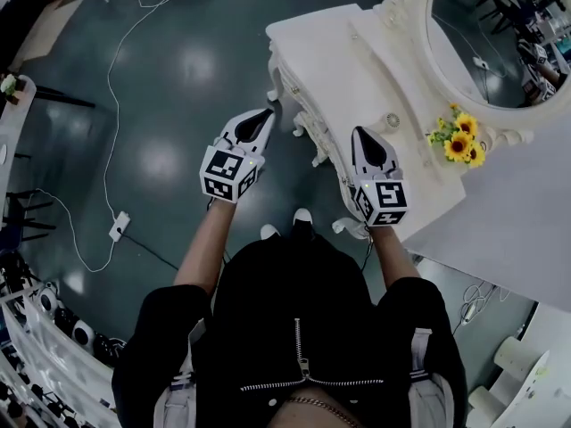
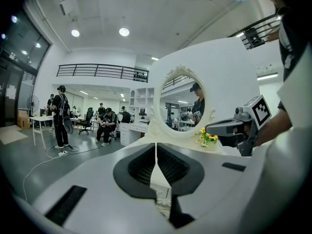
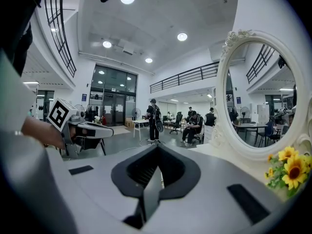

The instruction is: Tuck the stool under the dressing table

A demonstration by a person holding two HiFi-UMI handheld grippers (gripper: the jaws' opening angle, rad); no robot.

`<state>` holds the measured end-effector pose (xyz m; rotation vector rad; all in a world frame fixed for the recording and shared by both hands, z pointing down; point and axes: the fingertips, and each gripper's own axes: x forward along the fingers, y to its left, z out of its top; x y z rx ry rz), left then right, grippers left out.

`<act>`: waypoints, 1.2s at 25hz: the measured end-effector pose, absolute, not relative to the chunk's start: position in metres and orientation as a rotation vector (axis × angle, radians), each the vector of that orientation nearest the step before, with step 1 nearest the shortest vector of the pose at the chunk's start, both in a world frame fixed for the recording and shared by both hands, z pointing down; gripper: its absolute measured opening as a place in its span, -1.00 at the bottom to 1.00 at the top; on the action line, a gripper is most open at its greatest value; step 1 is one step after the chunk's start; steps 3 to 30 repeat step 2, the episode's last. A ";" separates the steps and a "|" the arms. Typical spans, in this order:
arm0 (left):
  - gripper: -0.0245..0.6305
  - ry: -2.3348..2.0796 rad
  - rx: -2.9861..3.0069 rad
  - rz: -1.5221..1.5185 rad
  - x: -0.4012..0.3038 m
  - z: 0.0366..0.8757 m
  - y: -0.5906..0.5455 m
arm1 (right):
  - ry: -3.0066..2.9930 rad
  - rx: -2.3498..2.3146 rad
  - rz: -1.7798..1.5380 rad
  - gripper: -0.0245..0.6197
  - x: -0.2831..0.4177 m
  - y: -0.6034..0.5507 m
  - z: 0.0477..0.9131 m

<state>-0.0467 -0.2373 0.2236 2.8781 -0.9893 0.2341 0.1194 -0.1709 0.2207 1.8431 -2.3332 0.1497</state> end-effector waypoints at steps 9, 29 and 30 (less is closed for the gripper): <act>-0.84 -0.991 2.874 0.236 -0.049 0.225 -0.236 | -2.332 1.840 0.150 -0.91 0.117 -0.170 0.221; -0.84 -0.991 2.874 0.236 -0.049 0.225 -0.236 | -2.332 1.840 0.150 -0.91 0.117 -0.170 0.221; -0.84 -0.991 2.874 0.236 -0.049 0.225 -0.236 | -2.332 1.840 0.150 -0.91 0.117 -0.170 0.221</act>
